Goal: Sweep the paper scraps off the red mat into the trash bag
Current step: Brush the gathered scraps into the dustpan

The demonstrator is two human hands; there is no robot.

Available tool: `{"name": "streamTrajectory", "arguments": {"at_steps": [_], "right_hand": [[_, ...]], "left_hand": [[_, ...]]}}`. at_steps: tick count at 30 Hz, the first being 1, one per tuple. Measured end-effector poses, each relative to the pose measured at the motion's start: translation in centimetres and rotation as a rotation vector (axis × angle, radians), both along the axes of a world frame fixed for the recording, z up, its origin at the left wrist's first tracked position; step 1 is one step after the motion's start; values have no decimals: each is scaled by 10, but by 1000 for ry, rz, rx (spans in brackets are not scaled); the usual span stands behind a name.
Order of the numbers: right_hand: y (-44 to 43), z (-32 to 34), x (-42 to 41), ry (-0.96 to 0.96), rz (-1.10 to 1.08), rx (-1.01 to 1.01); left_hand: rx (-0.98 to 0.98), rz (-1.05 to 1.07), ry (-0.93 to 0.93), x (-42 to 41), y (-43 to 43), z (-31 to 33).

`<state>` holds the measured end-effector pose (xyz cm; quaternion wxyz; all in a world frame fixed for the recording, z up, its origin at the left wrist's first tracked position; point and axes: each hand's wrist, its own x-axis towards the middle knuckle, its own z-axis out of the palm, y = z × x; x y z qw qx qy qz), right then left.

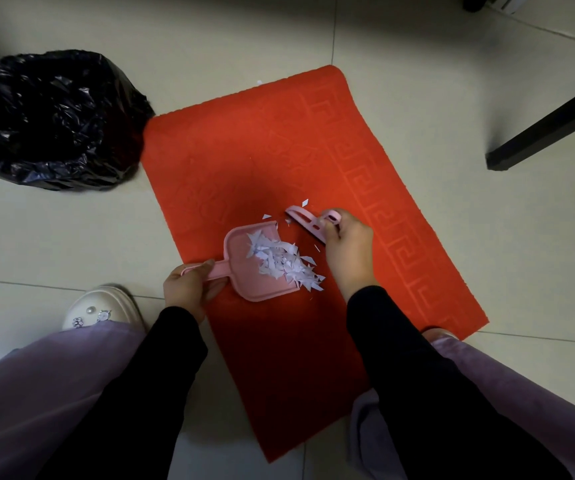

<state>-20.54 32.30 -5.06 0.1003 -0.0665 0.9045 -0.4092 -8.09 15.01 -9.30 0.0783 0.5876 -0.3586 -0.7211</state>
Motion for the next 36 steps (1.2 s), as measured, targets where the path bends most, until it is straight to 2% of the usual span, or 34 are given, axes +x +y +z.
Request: {"name": "streamTrajectory", "arguments": {"at_steps": [6,18,28,36], "right_hand": [[-3,-12,19,-75,39,92],[-12,-5,31,-86,20,-33],[2,1,17,-46,-31,-78],[-9,-4,-7,27,-49,-79]], "left_hand": [[32,-44,-4,0,2,-5],[68,17,5,3,17,-8],[159,39,26,13,19,-17],[135,54,49,13,20,-18]]}}
